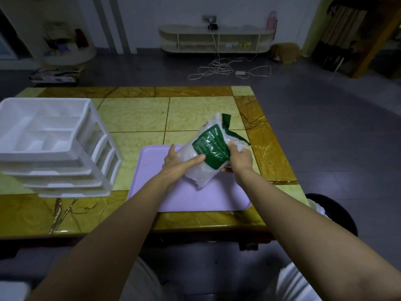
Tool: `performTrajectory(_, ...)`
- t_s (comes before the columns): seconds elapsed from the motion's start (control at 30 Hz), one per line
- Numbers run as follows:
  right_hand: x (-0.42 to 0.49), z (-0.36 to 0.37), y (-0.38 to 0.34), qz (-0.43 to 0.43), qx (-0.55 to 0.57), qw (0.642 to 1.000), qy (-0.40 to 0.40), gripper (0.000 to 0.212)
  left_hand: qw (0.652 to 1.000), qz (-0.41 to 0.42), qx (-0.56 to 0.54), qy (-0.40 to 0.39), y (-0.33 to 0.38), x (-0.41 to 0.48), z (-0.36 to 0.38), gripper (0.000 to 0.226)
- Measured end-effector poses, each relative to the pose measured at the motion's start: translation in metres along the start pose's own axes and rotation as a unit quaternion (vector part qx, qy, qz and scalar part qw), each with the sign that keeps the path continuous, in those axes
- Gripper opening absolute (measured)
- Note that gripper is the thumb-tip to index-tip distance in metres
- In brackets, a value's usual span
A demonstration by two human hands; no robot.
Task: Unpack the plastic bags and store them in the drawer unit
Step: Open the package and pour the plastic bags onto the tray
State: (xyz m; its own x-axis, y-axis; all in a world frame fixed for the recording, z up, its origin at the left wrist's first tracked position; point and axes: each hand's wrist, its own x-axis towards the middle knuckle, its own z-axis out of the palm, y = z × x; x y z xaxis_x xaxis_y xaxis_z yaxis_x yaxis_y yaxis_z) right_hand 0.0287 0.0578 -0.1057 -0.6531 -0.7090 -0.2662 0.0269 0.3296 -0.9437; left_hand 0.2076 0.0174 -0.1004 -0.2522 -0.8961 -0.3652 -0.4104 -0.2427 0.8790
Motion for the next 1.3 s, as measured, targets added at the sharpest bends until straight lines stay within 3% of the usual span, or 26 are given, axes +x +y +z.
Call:
performTrajectory(0.1, -0.006, -0.003, -0.006, 0.071, 0.066, 0.995, -0.002, 0.033, 0.989, -0.071, -0.130, 0.019, -0.011, 0.006, 0.001, 0.111)
performTrajectory(0.23, -0.006, -0.003, 0.009, 0.129, 0.103, 0.985, -0.050, 0.052, 0.972, -0.120, -0.198, -0.035, -0.015, 0.008, -0.001, 0.063)
performTrajectory(0.33, -0.008, -0.006, 0.009, 0.134, 0.111, 0.976, -0.133, 0.067, 0.964, -0.109, -0.239, -0.030, -0.013, 0.008, 0.002, 0.057)
performTrajectory(0.4, -0.009, -0.007, 0.006, 0.121, 0.139, 0.970, -0.158, 0.052, 0.962, -0.109, -0.250, -0.024, -0.010, 0.006, 0.004, 0.059)
performTrajectory(0.5, 0.000, -0.004, 0.011, 0.106, 0.169, 0.974, -0.103, 0.042, 0.953, -0.120, -0.274, -0.043, -0.009, 0.008, 0.005, 0.052)
performTrajectory(0.57, 0.006, -0.004, 0.016, 0.097, 0.119, 0.988, -0.027, 0.036, 0.940, -0.139, -0.307, -0.054, -0.007, 0.007, 0.004, 0.042)
performTrajectory(0.67, 0.007, -0.009, 0.022, 0.097, 0.067, 0.992, 0.038, 0.030, 0.955, -0.124, -0.267, -0.028, -0.008, 0.012, 0.006, 0.034)
performTrajectory(0.77, 0.006, -0.010, 0.026, 0.104, 0.074, 0.991, 0.035, 0.033, 0.963, -0.118, -0.241, -0.025, -0.004, 0.012, 0.011, 0.043)
performTrajectory(0.9, 0.004, -0.013, 0.026, 0.140, 0.116, 0.981, -0.070, 0.038, 0.968, -0.122, -0.215, -0.040, -0.008, 0.010, 0.015, 0.044)
performTrajectory(1.0, 0.008, -0.018, 0.031, 0.136, 0.091, 0.981, -0.104, 0.047, 0.976, -0.096, -0.196, 0.017, -0.019, 0.013, 0.019, 0.032)
performTrajectory(1.13, 0.013, -0.018, 0.036, 0.075, 0.032, 0.996, -0.030, 0.036, 0.981, -0.065, -0.160, 0.083, -0.026, 0.018, 0.024, 0.017)
performTrajectory(1.3, 0.008, -0.018, 0.037, 0.033, -0.015, 0.998, 0.044, 0.052, 0.979, -0.058, -0.087, 0.173, -0.030, 0.025, 0.021, 0.028)
